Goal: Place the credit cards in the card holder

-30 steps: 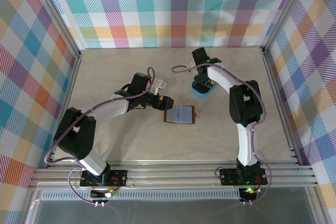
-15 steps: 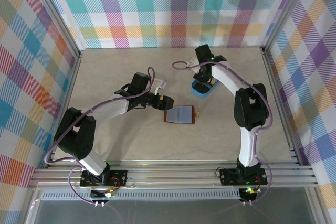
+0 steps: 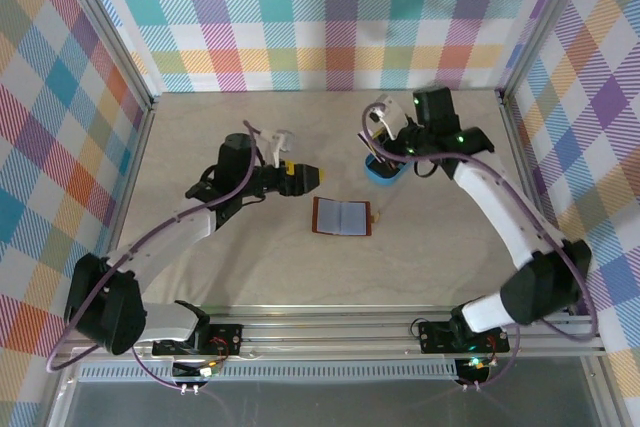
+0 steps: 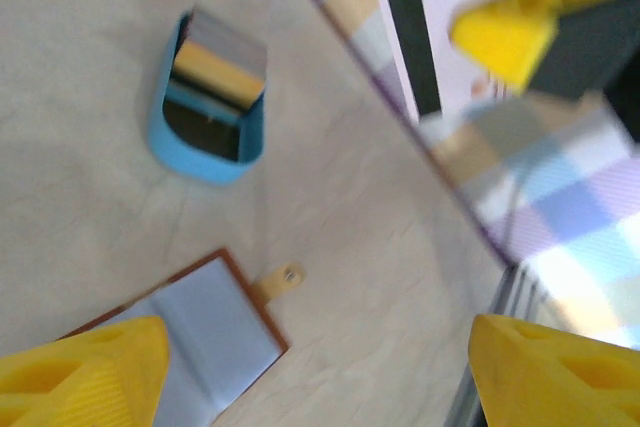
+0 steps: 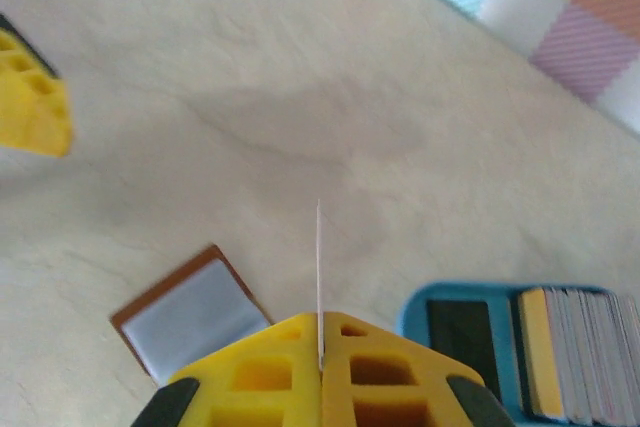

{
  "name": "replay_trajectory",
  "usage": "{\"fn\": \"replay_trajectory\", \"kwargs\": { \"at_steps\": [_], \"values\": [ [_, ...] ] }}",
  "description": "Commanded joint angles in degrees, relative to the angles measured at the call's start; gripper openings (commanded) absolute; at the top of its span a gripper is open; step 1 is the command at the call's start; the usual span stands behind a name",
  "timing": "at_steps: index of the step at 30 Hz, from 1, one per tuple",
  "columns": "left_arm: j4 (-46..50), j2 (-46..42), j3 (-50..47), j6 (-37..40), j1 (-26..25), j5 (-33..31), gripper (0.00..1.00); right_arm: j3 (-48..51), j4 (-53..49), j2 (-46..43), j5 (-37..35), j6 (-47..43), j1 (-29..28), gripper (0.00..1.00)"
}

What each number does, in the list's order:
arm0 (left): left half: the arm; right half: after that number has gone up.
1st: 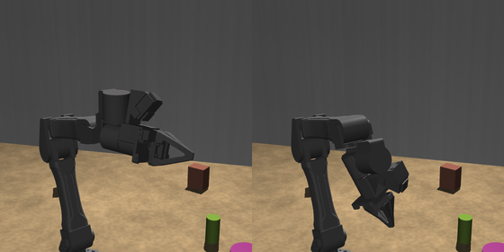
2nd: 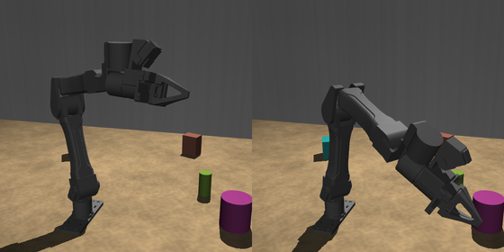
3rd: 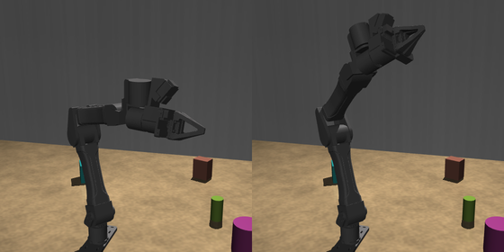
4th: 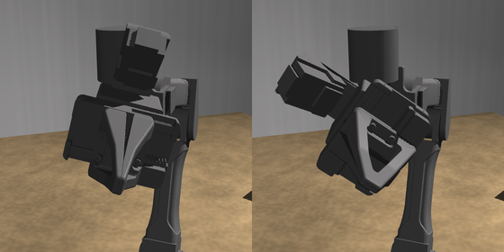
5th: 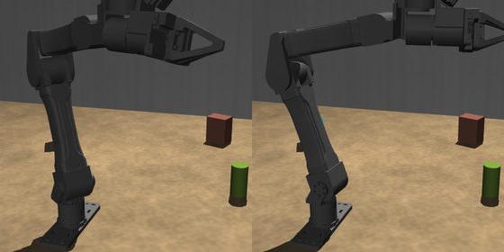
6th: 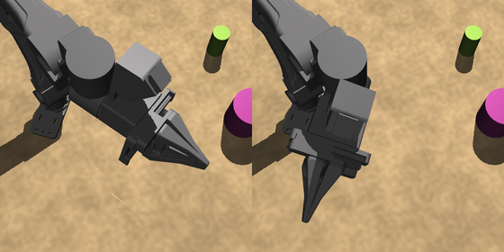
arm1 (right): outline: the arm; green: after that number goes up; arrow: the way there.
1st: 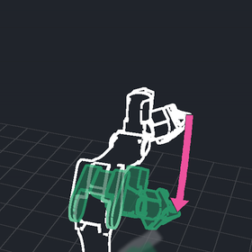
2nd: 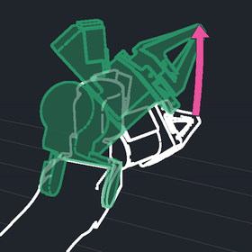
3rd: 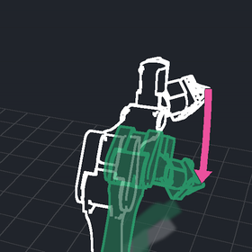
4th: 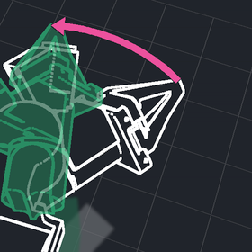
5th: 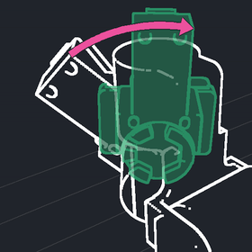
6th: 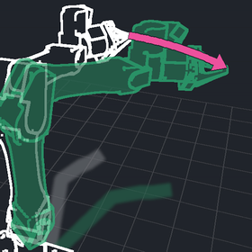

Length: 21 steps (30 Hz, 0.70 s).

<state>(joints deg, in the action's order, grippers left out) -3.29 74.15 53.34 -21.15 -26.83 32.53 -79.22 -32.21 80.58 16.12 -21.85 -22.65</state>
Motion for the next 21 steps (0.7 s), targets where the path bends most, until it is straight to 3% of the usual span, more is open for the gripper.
{"fn": "replay_trajectory", "kwargs": {
  "at_steps": [1,3,6,9,13,21],
  "values": [
    [-4.63,-3.16,-0.66,-15.19,0.40,-1.97,0.78,7.43,9.54,-6.68,0.43,-1.13,-3.33,0.00],
    [-2.58,-4.78,0.12,-20.70,0.46,-2.91,0.77,12.61,14.60,-11.13,-4.04,-5.26,-5.21,0.00],
    [0.28,-7.18,0.75,-27.07,0.37,-2.59,0.75,21.89,23.36,-18.06,-3.86,-17.31,-6.27,0.00],
    [0.35,-10.75,-1.43,-32.45,0.37,-2.87,0.74,31.93,31.14,-24.96,-0.39,-34.57,-6.91,0.00],
    [-2.42,-14.41,-6.90,-38.00,0.37,-3.44,0.76,39.17,32.11,-30.87,5.53,-51.72,-7.28,0.00],
    [-7.88,-12.32,-9.25,-42.85,0.29,-0.94,0.75,46.42,36.56,-35.27,5.28,-59.01,-10.85,0.00]
  ]
}}
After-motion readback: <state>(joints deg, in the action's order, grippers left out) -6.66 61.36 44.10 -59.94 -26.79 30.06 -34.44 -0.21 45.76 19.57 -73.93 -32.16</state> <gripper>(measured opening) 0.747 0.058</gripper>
